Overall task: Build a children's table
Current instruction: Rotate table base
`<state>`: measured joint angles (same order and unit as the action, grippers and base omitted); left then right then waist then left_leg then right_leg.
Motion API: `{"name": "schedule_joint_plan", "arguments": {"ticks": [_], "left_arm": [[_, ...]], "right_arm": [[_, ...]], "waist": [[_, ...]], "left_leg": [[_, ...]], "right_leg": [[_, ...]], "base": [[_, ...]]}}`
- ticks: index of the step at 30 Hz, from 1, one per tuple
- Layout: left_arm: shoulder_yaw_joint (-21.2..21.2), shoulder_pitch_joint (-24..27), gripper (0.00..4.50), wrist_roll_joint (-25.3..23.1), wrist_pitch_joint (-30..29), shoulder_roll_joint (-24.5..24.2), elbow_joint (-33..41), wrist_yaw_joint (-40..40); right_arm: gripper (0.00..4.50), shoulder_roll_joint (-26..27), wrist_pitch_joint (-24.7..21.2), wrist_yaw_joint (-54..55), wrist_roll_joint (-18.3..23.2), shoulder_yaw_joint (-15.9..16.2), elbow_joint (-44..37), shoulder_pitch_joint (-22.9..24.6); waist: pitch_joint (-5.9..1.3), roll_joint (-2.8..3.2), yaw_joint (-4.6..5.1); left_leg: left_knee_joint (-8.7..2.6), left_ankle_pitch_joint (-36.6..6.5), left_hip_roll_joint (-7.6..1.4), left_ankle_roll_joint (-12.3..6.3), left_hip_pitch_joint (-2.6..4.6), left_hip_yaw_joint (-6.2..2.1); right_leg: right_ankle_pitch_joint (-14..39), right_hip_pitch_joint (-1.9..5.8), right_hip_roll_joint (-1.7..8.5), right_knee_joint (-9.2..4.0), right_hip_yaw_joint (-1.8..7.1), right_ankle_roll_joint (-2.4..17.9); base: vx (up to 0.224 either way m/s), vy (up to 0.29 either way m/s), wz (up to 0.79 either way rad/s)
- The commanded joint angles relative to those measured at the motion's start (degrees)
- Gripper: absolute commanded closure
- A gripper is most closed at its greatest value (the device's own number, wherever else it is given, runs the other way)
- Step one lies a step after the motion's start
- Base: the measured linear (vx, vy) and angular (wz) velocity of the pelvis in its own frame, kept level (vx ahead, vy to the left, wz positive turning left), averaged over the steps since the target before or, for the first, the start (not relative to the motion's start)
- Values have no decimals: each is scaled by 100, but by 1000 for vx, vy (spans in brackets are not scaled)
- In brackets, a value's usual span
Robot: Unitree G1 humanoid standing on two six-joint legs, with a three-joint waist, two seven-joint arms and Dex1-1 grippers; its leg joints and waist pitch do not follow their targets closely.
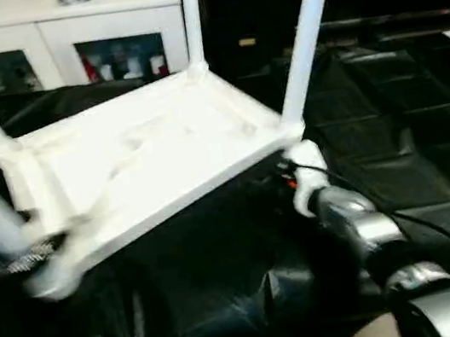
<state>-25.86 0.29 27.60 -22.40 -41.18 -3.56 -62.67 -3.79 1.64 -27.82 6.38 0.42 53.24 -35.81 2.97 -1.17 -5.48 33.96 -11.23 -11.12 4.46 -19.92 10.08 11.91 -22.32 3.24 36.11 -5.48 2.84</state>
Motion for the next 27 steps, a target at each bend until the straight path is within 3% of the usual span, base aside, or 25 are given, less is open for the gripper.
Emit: {"name": "schedule_joint_plan", "arguments": {"ticks": [1,6,7,8,9,10,12,14,15,16,17,20,21,27], "left_arm": [[331,-75,3,212,-193,136,368,-32],[1110,77,3,792,-1015,325,1358,-320],[1113,78,3,793,-1016,325,1360,-320],[1239,77,3,865,-1082,360,1479,-316],[1451,70,3,1003,-1170,432,1717,-333],[1520,62,3,1044,-1209,458,1794,-338],[1750,-64,3,1126,-1349,607,2018,-247],[1809,-122,3,1158,-1397,666,2064,-208],[1891,-223,3,1179,-1441,774,2120,-124],[1989,-350,3,1230,-1524,894,2154,-47],[2177,-586,3,1361,-1660,1152,2213,60],[2357,-785,3,1534,-1833,1351,2296,185],[2441,-914,3,1667,-1907,1499,2303,292],[2663,-1178,3,1838,-2031,1863,2340,439]], "right_arm": [[0,18,147,93,-40,10,151,-156],[0,136,209,212,-117,-4,552,-485],[0,136,209,213,-118,-4,554,-487],[0,152,218,187,-134,-8,609,-520],[0,184,200,154,-167,12,676,-557],[0,190,200,144,-178,21,707,-572],[0,235,249,117,-242,96,813,-598],[0,253,267,106,-252,112,837,-602],[0,280,277,87,-251,119,874,-617],[0,318,284,59,-258,141,880,-619],[0,415,268,-39,-244,179,866,-611],[0,533,297,-199,-236,225,875,-605],[0,610,301,-346,-244,261,874,-595],[0,805,342,-734,-246,349,839,-555]], "waist": [[-308,188,5],[-317,173,-7],[-315,162,-5],[-315,113,5],[-317,133,7],[-315,104,16],[-306,110,50],[-302,95,67],[-296,60,105],[-294,83,103],[-294,66,108],[-309,70,87],[-306,33,118],[-324,8,218]], "left_leg": [[-444,-1416,-289,76,80,-80],[-451,-1388,-292,134,68,-84],[-447,-1356,-277,113,54,-74],[-451,-1320,-276,85,43,-69],[-442,-1261,-272,80,29,-73],[-437,-1213,-268,76,20,-66],[-438,-1223,-259,83,12,-72],[-436,-1240,-254,86,14,-80],[-445,-1268,-251,89,0,-78],[-435,-1333,-255,102,37,-76],[-432,-1341,-257,107,46,-70],[-437,-1267,-260,111,24,-81],[-441,-1241,-249,105,-6,-89],[-406,-952,-238,-5,-44,-82]], "right_leg": [[1050,216,537,-438,419,1149],[902,223,517,-392,413,1190],[854,229,510,-390,416,1190],[847,241,505,-400,416,1172],[846,254,518,-389,418,1157],[878,261,518,-401,420,1128],[998,264,516,-411,418,1071],[1160,272,526,-433,425,1014],[1256,274,511,-441,421,971],[1399,252,521,-464,424,943],[1422,246,518,-470,428,938],[1286,261,525,-446,431,968],[1257,288,504,-433,417,937],[1019,323,522,-428,420,989]], "base": [[0,0,0],[0,0,0],[0,0,0],[0,0,0],[0,0,0],[0,0,0],[0,0,0],[0,0,0],[0,0,0],[0,0,0],[0,0,0],[0,0,0],[0,0,0],[0,0,0]]}}
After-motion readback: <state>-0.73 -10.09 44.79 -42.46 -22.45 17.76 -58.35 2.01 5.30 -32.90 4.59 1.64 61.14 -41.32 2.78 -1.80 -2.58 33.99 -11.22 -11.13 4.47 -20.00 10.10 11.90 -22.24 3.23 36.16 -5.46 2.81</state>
